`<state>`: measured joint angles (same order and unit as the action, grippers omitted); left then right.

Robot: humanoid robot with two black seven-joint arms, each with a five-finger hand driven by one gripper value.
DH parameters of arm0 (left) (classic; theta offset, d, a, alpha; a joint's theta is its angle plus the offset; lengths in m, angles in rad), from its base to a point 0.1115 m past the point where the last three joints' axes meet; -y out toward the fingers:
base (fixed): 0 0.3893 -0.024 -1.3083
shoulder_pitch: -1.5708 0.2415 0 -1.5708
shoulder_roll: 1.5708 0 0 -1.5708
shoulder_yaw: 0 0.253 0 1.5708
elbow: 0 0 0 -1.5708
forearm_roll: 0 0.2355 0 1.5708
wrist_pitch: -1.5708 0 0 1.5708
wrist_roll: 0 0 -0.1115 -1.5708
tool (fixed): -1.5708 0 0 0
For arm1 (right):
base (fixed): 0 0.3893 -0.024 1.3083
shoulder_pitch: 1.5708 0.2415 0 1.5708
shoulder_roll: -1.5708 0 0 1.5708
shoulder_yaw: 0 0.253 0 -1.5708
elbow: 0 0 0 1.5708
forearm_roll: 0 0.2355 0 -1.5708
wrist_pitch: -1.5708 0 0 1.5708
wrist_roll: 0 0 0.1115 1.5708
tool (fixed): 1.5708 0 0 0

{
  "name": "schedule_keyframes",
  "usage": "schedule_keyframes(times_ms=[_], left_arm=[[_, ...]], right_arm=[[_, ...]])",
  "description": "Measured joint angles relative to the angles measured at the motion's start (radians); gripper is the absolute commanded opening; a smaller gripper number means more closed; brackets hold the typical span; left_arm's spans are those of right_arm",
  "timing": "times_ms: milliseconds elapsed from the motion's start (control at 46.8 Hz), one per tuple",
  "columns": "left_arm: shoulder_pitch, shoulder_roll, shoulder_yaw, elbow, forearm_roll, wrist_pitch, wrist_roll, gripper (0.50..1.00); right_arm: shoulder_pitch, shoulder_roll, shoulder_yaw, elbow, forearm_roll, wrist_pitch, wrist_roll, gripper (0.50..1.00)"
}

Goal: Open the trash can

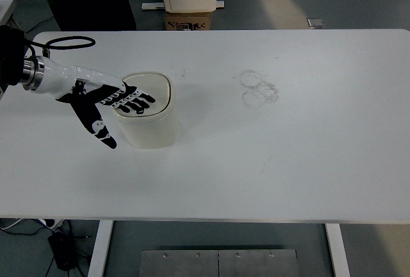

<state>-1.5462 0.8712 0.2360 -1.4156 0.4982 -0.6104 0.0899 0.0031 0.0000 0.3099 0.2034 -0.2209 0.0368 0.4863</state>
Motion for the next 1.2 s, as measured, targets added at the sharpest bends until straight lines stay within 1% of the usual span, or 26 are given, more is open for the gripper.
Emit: schedule_keyframes(times_ms=[235, 513, 705, 919, 1005, 1090, 1197], left_arm=[[0.005, -0.013, -0.005, 0.001, -0.001, 0.0, 0.0, 1.0], [-0.118, 0.004, -0.052, 0.008, -0.05, -0.001, -0.001, 1.0], [-0.136, 0.003, -0.093, 0.028, -0.124, -0.001, -0.002, 1.0], [-0.127, -0.003, -0.196, 0.112, -0.217, 0.002, -0.008, 1.0], [-0.124, -0.01, -0.247, 0.163, -0.276, 0.003, -0.012, 1.0], [-0.115, -0.027, -0.29, 0.222, -0.369, 0.012, -0.014, 1.0], [-0.085, -0.075, -0.332, 0.336, -0.507, 0.049, -0.015, 1.0]], right_arm=[[0.0, 0.0, 0.0, 0.001, 0.0, 0.0, 0.0, 0.991], [0.0, 0.0, 0.0, 0.0, 0.0, 0.0, 0.0, 0.991], [0.0, 0.0, 0.0, 0.0, 0.0, 0.0, 0.0, 0.993], [0.0, 0.0, 0.0, 0.0, 0.0, 0.0, 0.0, 0.991], [0.0, 0.0, 0.0, 0.0, 0.0, 0.0, 0.0, 0.991], [0.0, 0.0, 0.0, 0.0, 0.0, 0.0, 0.0, 0.991], [0.0, 0.0, 0.0, 0.0, 0.0, 0.0, 0.0, 0.991]])
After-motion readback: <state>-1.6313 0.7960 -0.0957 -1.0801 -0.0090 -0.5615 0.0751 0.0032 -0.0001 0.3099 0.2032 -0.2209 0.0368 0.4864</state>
